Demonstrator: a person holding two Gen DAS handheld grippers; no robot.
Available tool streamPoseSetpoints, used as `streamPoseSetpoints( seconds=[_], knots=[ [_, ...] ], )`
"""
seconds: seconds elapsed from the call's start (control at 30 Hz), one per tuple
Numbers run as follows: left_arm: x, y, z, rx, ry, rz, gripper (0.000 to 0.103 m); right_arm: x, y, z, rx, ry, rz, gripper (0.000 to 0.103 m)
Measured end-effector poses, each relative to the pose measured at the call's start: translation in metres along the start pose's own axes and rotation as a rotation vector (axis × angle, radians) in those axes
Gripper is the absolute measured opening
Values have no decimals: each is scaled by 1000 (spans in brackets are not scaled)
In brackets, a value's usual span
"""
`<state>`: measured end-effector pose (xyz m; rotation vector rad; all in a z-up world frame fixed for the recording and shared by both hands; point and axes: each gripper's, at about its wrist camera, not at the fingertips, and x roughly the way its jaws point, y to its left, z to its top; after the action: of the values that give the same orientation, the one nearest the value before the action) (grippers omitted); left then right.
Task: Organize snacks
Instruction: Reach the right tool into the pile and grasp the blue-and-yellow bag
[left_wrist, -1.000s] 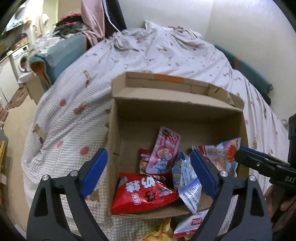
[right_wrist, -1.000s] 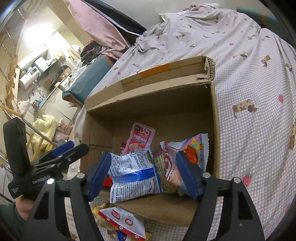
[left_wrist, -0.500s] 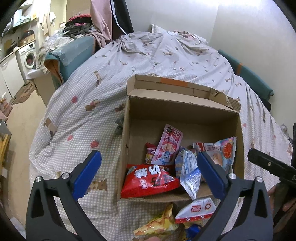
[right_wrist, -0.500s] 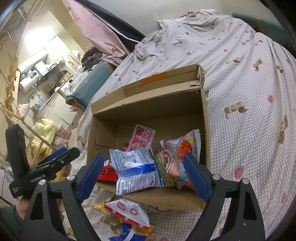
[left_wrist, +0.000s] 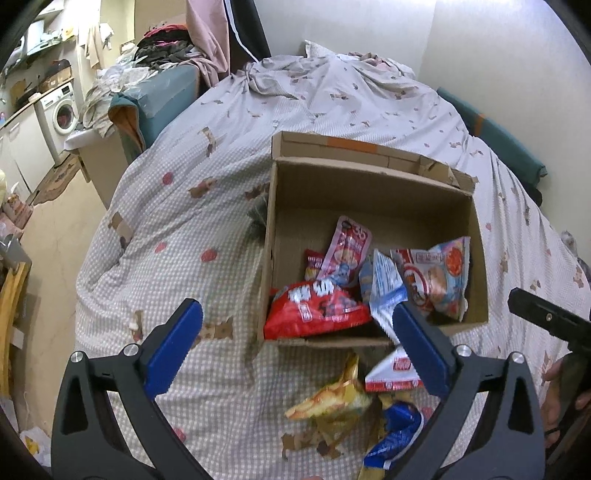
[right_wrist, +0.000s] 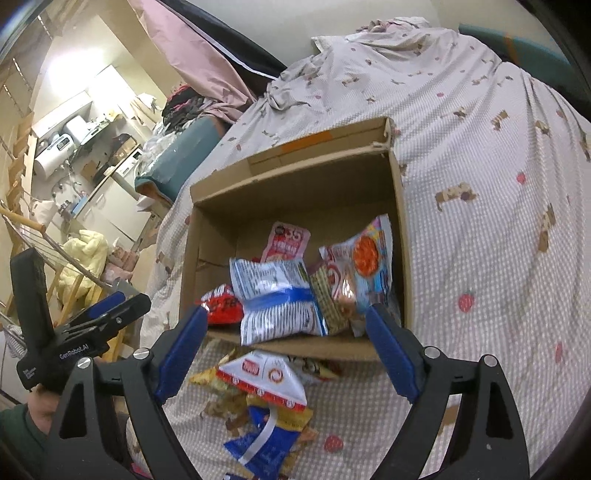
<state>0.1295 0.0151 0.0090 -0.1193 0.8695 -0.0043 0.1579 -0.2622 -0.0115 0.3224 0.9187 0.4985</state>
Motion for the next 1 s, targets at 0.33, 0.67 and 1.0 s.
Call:
streamPoseSetpoints(
  seconds=[0.33,0.67,1.0],
  knots=[
    [-17,-1,-24,26,14,13,102,-11,-3,-24,49,24,8,90],
    [-21,9,-46,17,60,36,102,-6,4,-46,47,82,-11,90],
    [-3,25,-60,-37,137,103,102,24,-17,-57,189,219,72,90]
  ],
)
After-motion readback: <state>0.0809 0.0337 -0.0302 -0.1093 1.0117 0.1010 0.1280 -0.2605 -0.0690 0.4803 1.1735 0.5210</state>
